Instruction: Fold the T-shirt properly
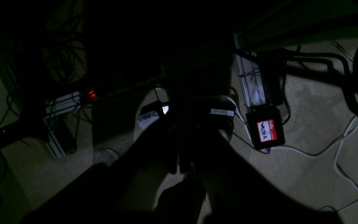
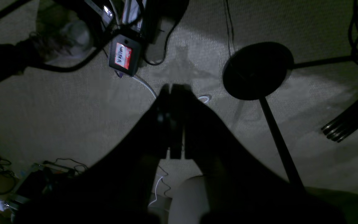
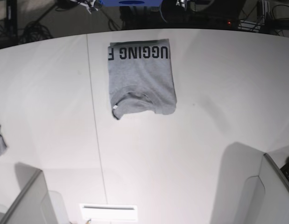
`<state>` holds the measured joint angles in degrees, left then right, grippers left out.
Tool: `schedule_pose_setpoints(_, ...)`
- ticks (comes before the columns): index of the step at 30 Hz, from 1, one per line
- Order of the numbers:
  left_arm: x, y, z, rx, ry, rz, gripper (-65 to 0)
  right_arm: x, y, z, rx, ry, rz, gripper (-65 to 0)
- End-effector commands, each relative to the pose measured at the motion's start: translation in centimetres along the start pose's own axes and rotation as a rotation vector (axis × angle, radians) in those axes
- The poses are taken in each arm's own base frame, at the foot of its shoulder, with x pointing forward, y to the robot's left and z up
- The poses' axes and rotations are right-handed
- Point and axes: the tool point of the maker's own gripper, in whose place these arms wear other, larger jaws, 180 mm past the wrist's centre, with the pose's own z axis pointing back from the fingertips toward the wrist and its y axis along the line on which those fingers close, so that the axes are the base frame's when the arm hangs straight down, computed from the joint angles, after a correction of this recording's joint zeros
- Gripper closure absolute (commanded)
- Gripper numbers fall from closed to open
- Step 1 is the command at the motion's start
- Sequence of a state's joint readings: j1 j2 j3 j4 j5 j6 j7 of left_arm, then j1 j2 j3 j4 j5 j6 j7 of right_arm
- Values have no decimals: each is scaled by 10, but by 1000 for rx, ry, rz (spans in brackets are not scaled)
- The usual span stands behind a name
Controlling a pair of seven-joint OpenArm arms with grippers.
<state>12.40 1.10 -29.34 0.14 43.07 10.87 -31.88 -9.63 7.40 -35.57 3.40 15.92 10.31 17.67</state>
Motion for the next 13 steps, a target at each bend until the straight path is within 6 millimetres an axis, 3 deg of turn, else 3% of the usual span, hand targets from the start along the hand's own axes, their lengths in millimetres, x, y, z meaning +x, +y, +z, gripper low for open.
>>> schedule_pose_setpoints(1,-4,-3,3,-3,0,1,0,-6,-2,1,-2,7,-4,0)
schedule_pose_setpoints(5,-1,-4,2,-5,-8,-7,0,-8,-1,2,-1,10,-2,0)
schedule_pose_setpoints(9,5,15,2,50,-44,-20,0,-8,-1,2,0,12,1,0)
schedule_pose_setpoints(13,5,15,2,52,-43,-16,0,-6,-2,1,0,9,5,0)
